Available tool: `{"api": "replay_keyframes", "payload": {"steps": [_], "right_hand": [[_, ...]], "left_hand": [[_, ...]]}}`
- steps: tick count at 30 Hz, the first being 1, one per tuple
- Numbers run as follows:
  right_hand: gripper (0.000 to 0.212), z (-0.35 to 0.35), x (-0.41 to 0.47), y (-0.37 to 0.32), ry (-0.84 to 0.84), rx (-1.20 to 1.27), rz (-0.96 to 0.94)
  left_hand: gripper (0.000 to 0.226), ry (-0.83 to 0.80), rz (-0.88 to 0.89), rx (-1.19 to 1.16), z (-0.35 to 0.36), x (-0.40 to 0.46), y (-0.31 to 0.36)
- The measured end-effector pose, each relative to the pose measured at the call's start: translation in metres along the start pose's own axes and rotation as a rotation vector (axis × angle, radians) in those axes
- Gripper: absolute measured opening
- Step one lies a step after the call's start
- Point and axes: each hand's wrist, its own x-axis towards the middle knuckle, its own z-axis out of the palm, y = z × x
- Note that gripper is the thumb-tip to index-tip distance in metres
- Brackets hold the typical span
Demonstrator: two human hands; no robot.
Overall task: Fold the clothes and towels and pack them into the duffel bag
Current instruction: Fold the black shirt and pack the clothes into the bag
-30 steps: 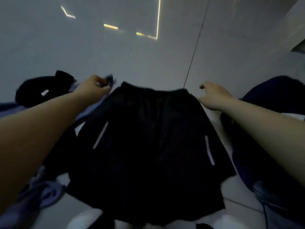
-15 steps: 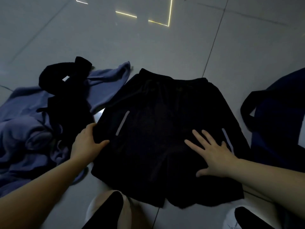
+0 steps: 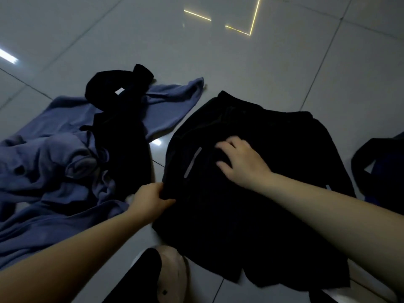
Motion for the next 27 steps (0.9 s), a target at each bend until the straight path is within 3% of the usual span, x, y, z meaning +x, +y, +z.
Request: {"api": "replay_keyframes", "payload": {"steps": [3,7,9,12,15,18,22,27], "right_hand": [[0.054,0.004,0.052,-0.037,-0.011,-0.086,-0.008],[0.058,0.009,0.094,-0.066,-0.27,-0.105,0.026],[0.066,0.015,0.102,-0.071,-0.341,-0.084,0.108],[0.072,0.023,0.105,-0.077,-0.362,-0.127,0.239],[0.042,0.023,0.107,-0.081,-0.251,-0.113,0.311],[0.032,0.01,0.115,-0.087,-0.107,-0.086,0.123],[0.043,-0.015,0.123,-0.097,0.038,0.16,-0.059],[0.051,-0.046,0.1,-0.06,0.148,0.43,0.038]], "left_hand": [[0.017,0.1,0.152,-0.056,-0.001,-0.006,0.002],[0.029,0.233,0.427,-0.079,0.001,-0.022,-0.009],[0.015,0.277,0.564,-0.021,0.002,-0.029,-0.017],[0.013,0.287,0.567,-0.071,0.001,-0.032,-0.03],[0.01,0.311,0.473,-0.144,-0.01,-0.031,-0.037],[0.02,0.327,0.386,-0.278,-0.033,-0.029,-0.04],[0.031,0.276,0.409,-0.532,-0.067,-0.036,-0.027],[0.032,-0.001,0.626,-0.487,-0.064,-0.04,0.019]]}}
